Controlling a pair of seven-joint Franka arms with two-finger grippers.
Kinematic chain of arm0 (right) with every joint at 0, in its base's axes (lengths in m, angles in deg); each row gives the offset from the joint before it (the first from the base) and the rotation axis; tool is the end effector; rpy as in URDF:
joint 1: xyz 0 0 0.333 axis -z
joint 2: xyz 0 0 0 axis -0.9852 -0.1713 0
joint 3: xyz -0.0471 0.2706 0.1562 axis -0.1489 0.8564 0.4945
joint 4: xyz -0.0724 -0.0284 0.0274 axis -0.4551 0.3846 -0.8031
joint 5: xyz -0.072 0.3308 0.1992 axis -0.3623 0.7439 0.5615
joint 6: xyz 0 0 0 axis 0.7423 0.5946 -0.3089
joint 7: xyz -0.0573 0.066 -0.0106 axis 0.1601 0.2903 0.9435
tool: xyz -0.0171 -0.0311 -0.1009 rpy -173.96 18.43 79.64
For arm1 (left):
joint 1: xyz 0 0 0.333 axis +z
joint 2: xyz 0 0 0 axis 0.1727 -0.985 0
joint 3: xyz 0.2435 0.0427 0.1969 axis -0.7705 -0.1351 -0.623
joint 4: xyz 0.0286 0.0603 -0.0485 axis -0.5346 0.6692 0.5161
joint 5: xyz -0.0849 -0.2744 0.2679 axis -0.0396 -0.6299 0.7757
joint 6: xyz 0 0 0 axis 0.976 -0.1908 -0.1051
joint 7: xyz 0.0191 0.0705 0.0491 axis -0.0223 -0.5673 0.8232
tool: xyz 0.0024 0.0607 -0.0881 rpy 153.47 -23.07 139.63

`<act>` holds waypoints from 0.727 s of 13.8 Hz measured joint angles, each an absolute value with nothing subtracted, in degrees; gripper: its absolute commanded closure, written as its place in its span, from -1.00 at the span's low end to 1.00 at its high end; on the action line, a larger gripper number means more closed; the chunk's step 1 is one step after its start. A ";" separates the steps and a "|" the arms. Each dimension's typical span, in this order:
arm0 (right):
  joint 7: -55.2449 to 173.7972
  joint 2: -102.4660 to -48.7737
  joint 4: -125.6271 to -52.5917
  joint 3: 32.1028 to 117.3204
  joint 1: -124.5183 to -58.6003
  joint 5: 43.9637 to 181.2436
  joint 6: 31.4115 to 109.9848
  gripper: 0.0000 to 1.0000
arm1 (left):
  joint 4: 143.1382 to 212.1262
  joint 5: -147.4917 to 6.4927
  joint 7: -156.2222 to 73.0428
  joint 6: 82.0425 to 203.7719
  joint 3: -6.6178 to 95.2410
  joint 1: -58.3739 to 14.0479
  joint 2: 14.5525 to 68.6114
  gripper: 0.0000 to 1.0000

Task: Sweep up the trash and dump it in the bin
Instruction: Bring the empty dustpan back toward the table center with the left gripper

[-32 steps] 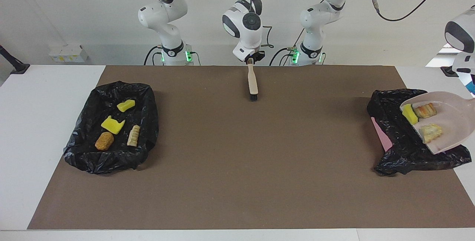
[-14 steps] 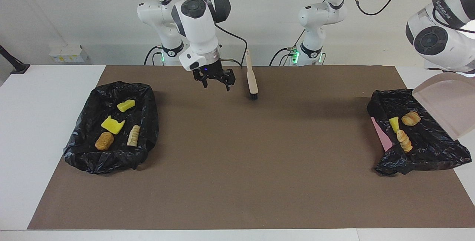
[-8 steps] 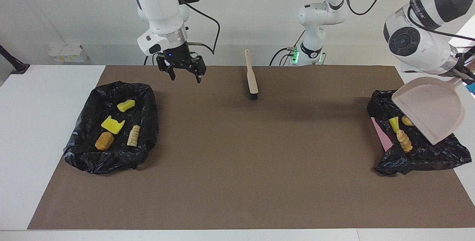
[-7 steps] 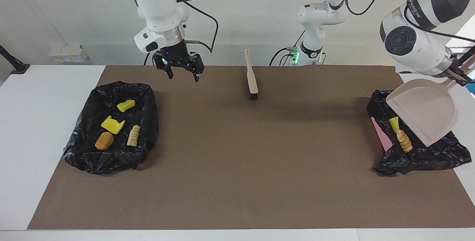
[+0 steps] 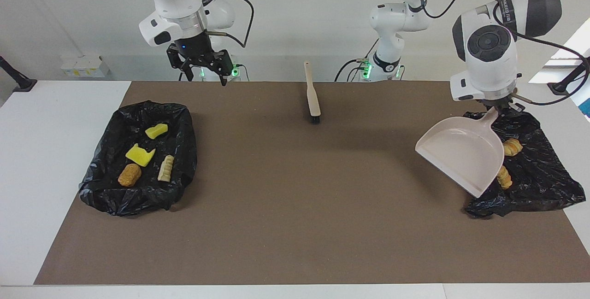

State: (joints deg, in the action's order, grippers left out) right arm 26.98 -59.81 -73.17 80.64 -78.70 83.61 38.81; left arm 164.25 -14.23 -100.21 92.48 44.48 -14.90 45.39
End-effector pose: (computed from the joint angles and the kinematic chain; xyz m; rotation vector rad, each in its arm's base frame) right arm 0.5314 0.1138 0.6428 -3.1073 0.3381 0.0553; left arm 0.5734 -0.0233 0.5302 -2.3633 1.2062 0.5305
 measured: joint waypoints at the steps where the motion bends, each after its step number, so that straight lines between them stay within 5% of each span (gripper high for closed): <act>1: 28.09 -59.81 -72.61 78.01 -80.24 83.60 38.41 -1.00 | 164.25 -17.70 -96.72 91.89 44.51 -15.42 45.51 1.00; 10: 33.12 -59.37 -70.38 69.86 -84.56 83.56 34.29 -1.00 | 164.26 -39.68 -59.54 91.39 44.84 -26.92 46.66 1.00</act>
